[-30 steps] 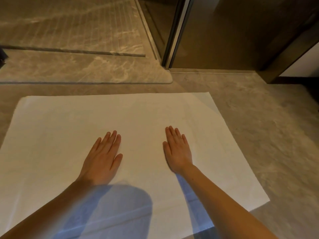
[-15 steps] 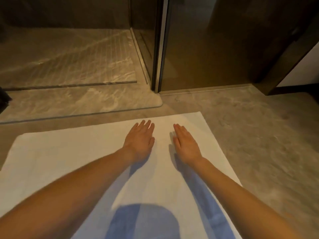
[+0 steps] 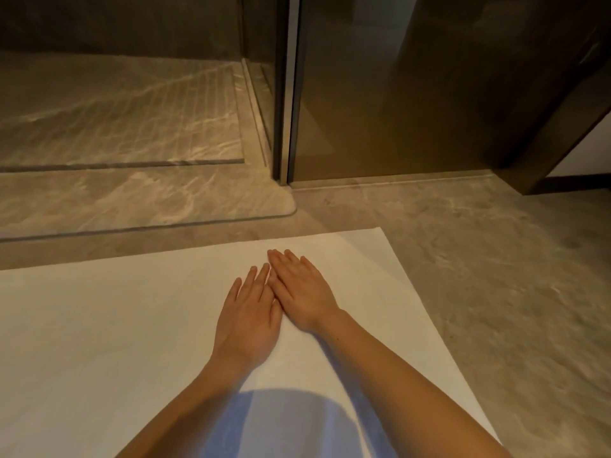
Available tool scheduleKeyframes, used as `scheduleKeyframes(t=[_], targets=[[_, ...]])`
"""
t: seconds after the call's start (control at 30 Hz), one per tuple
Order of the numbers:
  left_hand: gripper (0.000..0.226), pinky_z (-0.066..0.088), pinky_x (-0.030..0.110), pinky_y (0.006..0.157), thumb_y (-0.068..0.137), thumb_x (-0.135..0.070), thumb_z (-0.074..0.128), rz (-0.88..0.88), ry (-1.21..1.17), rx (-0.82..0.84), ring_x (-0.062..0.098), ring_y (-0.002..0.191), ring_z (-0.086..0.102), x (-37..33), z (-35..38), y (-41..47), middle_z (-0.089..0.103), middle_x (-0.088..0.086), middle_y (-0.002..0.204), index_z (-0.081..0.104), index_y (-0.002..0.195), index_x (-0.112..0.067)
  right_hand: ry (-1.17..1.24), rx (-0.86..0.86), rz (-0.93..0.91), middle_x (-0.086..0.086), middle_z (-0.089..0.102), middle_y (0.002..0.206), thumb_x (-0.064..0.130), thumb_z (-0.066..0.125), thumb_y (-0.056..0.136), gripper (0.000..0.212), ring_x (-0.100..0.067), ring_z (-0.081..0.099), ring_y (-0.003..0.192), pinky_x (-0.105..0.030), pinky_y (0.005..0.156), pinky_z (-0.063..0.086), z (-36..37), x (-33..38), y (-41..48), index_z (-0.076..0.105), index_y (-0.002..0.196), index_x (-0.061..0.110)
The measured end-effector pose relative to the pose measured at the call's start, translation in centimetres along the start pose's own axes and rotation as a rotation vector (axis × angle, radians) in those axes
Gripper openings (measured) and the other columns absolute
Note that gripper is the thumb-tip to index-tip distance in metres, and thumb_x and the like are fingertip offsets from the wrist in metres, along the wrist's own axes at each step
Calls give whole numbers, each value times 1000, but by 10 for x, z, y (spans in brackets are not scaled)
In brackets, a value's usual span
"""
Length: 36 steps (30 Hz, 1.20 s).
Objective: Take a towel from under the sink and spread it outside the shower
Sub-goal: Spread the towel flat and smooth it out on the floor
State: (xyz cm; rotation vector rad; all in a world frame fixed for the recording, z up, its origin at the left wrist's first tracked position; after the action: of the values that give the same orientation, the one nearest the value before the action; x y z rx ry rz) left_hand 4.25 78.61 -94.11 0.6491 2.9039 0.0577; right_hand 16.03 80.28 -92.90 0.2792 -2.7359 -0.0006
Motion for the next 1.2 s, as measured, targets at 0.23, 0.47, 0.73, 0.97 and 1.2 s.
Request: scheduleKeyframes(t=[0.23, 0.47, 0.73, 0.97, 1.2], targets=[[66, 4, 36, 121, 94, -42, 4, -3, -56, -41, 14, 149, 8, 1, 1, -2, 13, -3, 161, 16, 154, -17, -153, -26, 161, 6, 9, 163, 40, 21, 104, 55, -12, 3, 149, -31, 119, -2, -30, -88, -2, 10, 156, 24], [66, 1, 34, 120, 94, -42, 4, -8, -67, -26, 12, 149, 4, 1, 1, -3, 10, -4, 162, 13, 155, -18, -181, -26, 329, 6, 6, 163, 41, 16, 103, 56, -10, 2, 149, -31, 119, -2, -55, -156, -27, 7, 156, 23], [62, -1, 34, 120, 96, -39, 8, -20, -54, -12, 13, 149, 3, 0, -4, -4, 9, -3, 162, 11, 155, -18, -48, -164, 300, -8, 13, 162, 28, 25, 105, 53, -23, 8, 150, -34, 120, 1, -55, -65, -42, 13, 154, 9], [60, -6, 35, 120, 102, -34, 23, -28, -11, 29, 16, 149, -6, -7, -18, -14, 0, 0, 163, 1, 154, -13, 212, -148, 117, 4, 10, 163, 30, 24, 104, 55, -10, 5, 149, -26, 120, 1, 7, 66, -85, 10, 156, 19], [65, -10, 37, 119, 99, -37, 20, -76, 23, 44, 19, 149, -11, -9, -7, -97, -8, 5, 163, -10, 152, -14, 112, -59, 68, -1, 19, 161, 39, 18, 102, 58, -13, 8, 149, -29, 121, 0, 27, 73, -110, 18, 155, 16]])
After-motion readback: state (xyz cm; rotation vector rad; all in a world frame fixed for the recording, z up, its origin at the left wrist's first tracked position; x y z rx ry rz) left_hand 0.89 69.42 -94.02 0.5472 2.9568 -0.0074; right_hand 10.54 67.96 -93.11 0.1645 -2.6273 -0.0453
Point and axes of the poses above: each hand's wrist, its own y-axis towards the middle knuckle, its own z-axis out of the palm, x = y × z, the point moved 4 cm from there along y, towards the middle knuckle
